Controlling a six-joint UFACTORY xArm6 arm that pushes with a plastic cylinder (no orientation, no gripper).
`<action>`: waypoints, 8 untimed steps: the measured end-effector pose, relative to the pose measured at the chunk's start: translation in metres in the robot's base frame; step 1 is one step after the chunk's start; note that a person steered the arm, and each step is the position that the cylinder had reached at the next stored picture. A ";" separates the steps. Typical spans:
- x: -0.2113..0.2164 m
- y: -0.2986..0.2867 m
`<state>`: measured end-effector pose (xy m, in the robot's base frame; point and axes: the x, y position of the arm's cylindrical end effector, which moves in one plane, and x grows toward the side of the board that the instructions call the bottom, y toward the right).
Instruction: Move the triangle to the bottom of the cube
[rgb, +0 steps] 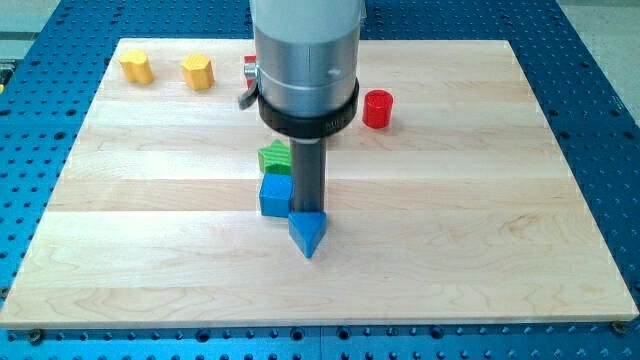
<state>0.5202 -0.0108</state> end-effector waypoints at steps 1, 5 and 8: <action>0.010 0.009; 0.048 0.017; -0.013 0.072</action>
<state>0.5072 0.0609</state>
